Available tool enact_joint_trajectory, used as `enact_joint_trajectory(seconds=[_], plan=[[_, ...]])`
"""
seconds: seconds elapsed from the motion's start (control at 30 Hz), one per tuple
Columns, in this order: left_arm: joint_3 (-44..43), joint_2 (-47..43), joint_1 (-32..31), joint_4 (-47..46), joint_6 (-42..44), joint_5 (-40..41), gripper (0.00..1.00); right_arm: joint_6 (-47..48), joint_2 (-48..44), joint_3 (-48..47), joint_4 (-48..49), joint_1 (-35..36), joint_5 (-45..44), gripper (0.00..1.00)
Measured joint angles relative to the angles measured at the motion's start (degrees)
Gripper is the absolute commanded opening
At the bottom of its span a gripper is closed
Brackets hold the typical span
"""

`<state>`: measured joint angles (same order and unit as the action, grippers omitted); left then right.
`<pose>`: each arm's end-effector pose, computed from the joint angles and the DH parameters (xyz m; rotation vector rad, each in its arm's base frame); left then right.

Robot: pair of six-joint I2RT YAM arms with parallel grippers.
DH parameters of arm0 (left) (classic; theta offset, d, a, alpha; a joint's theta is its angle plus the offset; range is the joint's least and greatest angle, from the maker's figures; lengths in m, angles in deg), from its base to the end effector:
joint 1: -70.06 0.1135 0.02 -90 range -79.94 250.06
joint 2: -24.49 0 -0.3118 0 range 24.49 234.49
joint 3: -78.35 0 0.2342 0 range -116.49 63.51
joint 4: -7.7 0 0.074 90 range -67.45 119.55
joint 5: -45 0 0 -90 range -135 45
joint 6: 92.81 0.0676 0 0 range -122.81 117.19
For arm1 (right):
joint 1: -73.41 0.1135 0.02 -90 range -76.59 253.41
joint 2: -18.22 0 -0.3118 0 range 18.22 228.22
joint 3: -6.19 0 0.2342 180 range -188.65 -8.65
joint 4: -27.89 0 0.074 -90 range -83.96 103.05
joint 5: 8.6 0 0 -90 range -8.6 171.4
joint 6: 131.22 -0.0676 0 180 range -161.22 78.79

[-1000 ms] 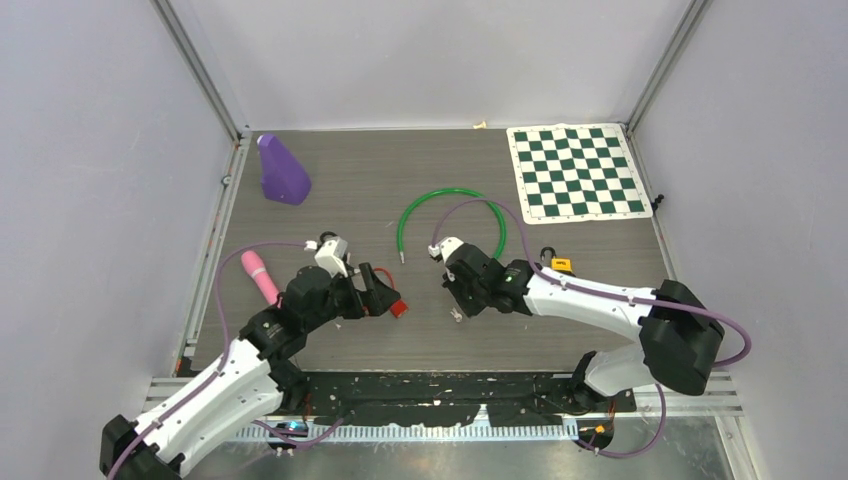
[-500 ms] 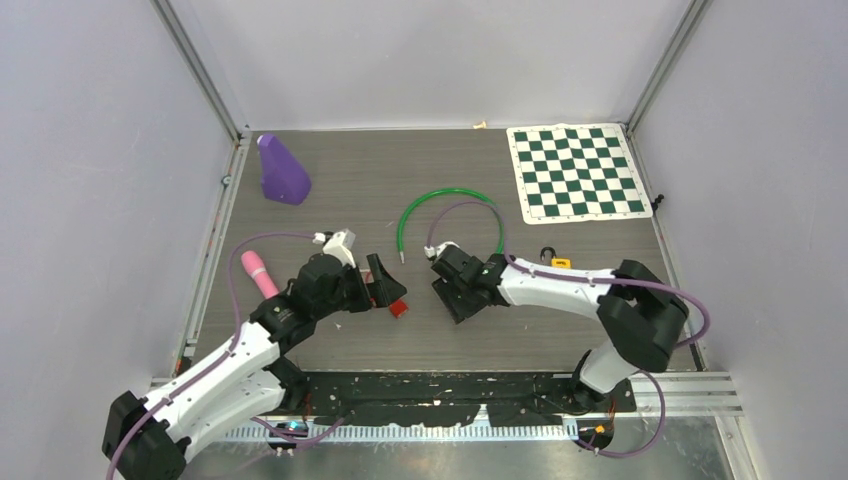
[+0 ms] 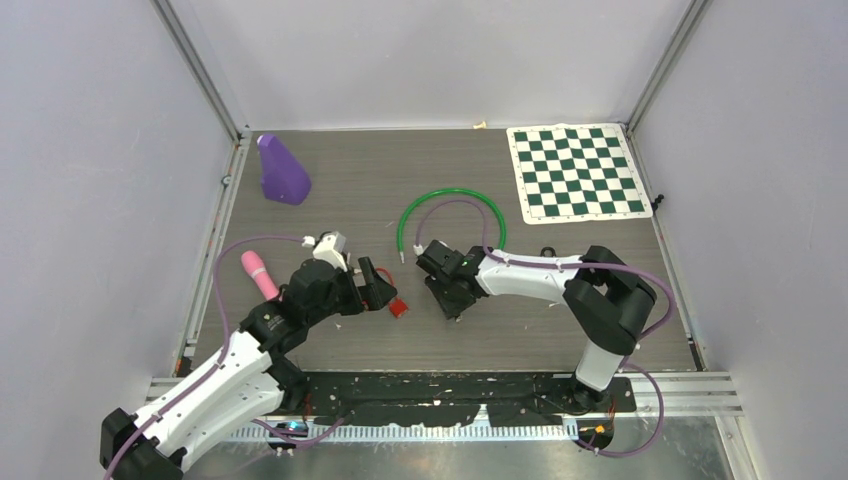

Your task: Unlock with the key

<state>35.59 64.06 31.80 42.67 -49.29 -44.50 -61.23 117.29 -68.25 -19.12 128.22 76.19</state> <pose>0.1055 -0.0824 0.2506 -0.1667 2.2439 -0.8371 0.1932 0.2633 0.1897 -0.8256 2.7040 0.1754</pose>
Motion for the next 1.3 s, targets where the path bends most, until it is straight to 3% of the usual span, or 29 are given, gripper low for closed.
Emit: enact_joint_trajectory(seconds=[0.17, 0.4, 0.9, 1.03, 1.13, 1.3], plan=[[0.0, 0.02, 0.0, 0.39, 0.5, 0.07, 0.97, 0.57, 0.09, -0.09, 0.35, 0.09, 0.2, 0.06], [0.0, 0.07, 0.0, 0.28, 0.68, -0.48, 0.97, 2.49, -2.4, 0.37, 0.48, 0.76, -0.7, 0.05], [0.37, 1.81, 0.0, -5.68, -1.01, -6.56, 0.96, 5.05, -22.45, 10.49, 11.91, 1.62, -0.94, 0.05], [0.44, 3.65, 0.0, -7.82, -1.66, -8.13, 0.96, 4.81, -25.09, 12.37, 14.16, 1.73, -1.88, 0.22], [0.44, 4.42, 0.0, -7.61, -1.53, -8.07, 0.95, 4.2, -23.15, 10.34, 12.52, 1.77, -3.54, 0.4], [-0.37, 5.62, 0.0, -6.6, -0.37, -7.34, 0.92, 2.1, -19.1, 9.05, 9.66, 1.53, -5.88, 0.62]])
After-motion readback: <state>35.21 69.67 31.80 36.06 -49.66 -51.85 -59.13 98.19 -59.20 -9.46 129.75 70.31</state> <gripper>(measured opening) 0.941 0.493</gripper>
